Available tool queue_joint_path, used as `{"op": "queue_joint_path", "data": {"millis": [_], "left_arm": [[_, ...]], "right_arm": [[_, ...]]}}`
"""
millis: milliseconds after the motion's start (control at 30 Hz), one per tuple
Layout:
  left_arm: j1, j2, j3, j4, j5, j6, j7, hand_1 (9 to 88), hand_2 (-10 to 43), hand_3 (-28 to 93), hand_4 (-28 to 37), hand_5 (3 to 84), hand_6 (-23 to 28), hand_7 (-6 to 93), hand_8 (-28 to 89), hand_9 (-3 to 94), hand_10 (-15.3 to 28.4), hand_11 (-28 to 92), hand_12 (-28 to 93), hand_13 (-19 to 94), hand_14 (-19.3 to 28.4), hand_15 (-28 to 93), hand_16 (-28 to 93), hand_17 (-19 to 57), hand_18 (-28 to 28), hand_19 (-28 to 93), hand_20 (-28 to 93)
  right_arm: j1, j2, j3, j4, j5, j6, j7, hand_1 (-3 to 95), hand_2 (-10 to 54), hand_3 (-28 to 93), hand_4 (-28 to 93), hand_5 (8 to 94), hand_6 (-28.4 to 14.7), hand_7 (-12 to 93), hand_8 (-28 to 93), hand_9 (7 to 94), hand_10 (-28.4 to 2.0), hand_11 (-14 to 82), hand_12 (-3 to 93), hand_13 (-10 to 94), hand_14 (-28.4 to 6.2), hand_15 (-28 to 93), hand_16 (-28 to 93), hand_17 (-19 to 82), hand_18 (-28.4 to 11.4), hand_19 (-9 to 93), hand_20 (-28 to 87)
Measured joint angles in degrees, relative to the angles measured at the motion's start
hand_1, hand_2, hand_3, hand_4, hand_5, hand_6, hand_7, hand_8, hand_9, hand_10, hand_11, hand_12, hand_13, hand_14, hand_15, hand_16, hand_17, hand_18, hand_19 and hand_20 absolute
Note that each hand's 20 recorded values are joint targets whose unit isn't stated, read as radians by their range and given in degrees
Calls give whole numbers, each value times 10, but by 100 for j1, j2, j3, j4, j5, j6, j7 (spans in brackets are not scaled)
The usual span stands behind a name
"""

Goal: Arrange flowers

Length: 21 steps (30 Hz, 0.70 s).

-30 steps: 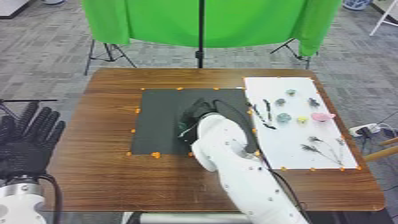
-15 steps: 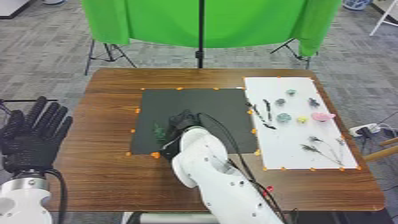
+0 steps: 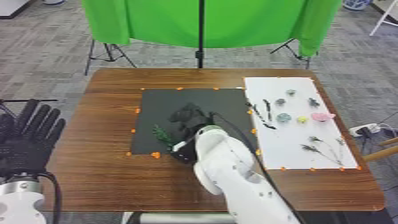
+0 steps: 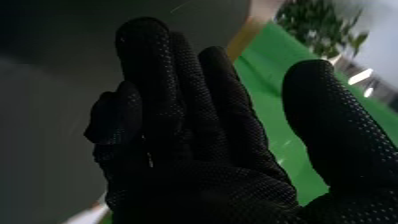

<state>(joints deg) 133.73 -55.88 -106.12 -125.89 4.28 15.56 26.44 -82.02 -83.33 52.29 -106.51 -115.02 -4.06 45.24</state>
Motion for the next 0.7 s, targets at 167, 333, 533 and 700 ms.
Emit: {"op": "queue_joint_path", "data": {"millis": [167,333,533,700], "left_arm": [[87,-36,-35,-6,-6,1,20,218,120,793,-283,393,62,100,-102,331,119,121,74,286,109,113,-15,-43,114,277,107],[106,-55,-49,-6,-5,1,25,218,120,793,-283,393,62,101,-102,332,119,122,74,286,109,113,-15,-43,114,277,107],[47,-65,-21,1,4,15,-3,217,121,792,-283,393,62,102,-102,336,120,126,75,287,110,114,-15,-42,114,276,106],[-35,-58,33,5,24,15,-43,218,121,792,-283,393,63,102,-102,337,120,125,74,287,109,114,-15,-42,114,276,106]], "right_arm": [[-174,399,126,-208,-900,-1103,-130,247,117,807,-187,649,-96,136,-96,581,-239,134,148,495,-215,514,144,273,-247,851,309],[-203,511,135,-319,-1382,-2111,-418,248,128,800,-184,658,-94,139,-97,590,-235,133,149,503,-213,505,140,268,-248,841,298],[-187,299,172,-332,-1048,-2462,-365,256,138,772,-174,703,-85,149,-93,705,-225,194,183,595,-203,594,193,295,-254,858,293],[-205,84,151,-325,-735,-2846,-75,256,147,766,-172,737,-80,165,-89,744,-222,222,197,624,-200,623,208,316,-258,876,298]]}}
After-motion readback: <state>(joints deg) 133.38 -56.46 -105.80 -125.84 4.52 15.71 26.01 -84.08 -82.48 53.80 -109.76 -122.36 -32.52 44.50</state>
